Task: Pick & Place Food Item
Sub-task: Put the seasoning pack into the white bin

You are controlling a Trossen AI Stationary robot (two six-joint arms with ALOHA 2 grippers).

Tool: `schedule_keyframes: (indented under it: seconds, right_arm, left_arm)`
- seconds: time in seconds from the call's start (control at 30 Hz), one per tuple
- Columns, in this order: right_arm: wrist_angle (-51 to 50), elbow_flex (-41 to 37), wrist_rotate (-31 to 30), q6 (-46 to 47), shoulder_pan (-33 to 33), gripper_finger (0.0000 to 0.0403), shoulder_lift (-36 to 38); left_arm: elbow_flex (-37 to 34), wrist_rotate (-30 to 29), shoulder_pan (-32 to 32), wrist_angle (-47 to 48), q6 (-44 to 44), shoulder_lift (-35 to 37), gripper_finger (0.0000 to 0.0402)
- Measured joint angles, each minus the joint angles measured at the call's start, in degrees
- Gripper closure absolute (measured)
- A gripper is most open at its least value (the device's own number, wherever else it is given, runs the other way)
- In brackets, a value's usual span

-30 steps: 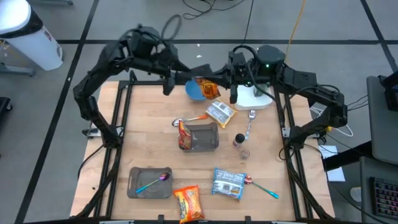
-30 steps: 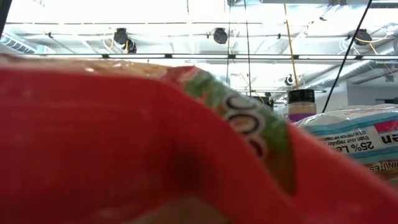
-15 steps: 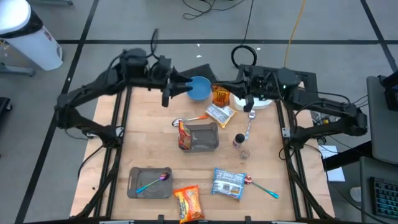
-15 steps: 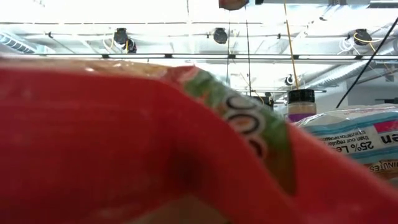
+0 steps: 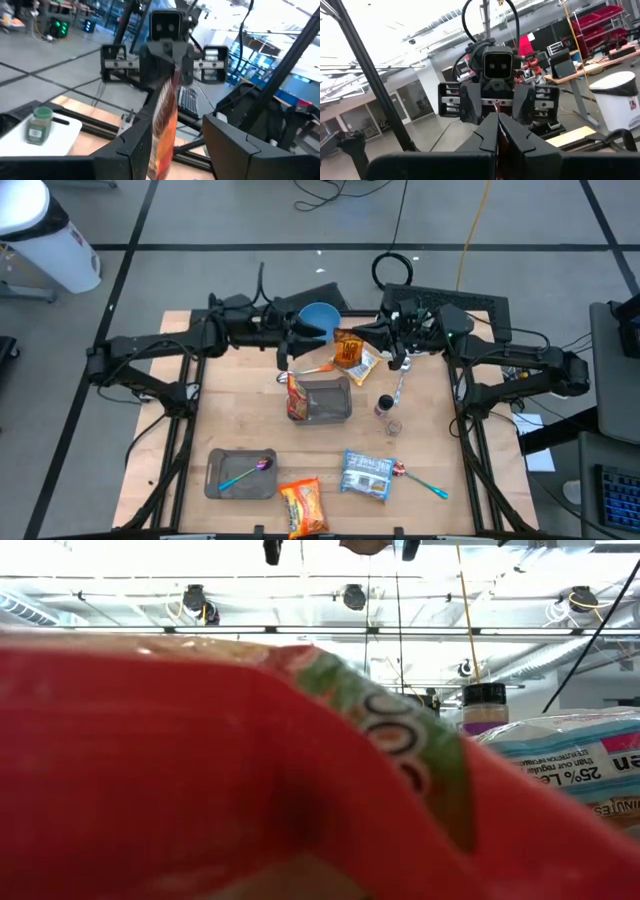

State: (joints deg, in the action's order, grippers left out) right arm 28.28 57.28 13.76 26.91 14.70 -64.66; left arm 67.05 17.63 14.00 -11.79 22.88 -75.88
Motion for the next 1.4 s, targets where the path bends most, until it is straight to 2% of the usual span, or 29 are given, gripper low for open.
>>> schedule_keyframes:
  seconds: [1.07,1.2,1.4]
  right_arm:
    - [11.20,0.09,1.92,5.41,-0.94,0.0403,-7.37]
    - [12.46,0.09,2.77,5.41,-0.94,0.0403,-7.70]
    - [12.64,0.09,2.83,5.43,-0.94,0.0403,-7.83]
  left_arm:
    - [0.02,-2.77,-0.63,0.06,-0.40,0.07,0.0224]
    - [0.02,-2.78,-0.63,0.04,-0.32,0.07,0.0254]
    - [0.02,-2.69,-0.63,-0.05,-0.31,0.07,0.0347]
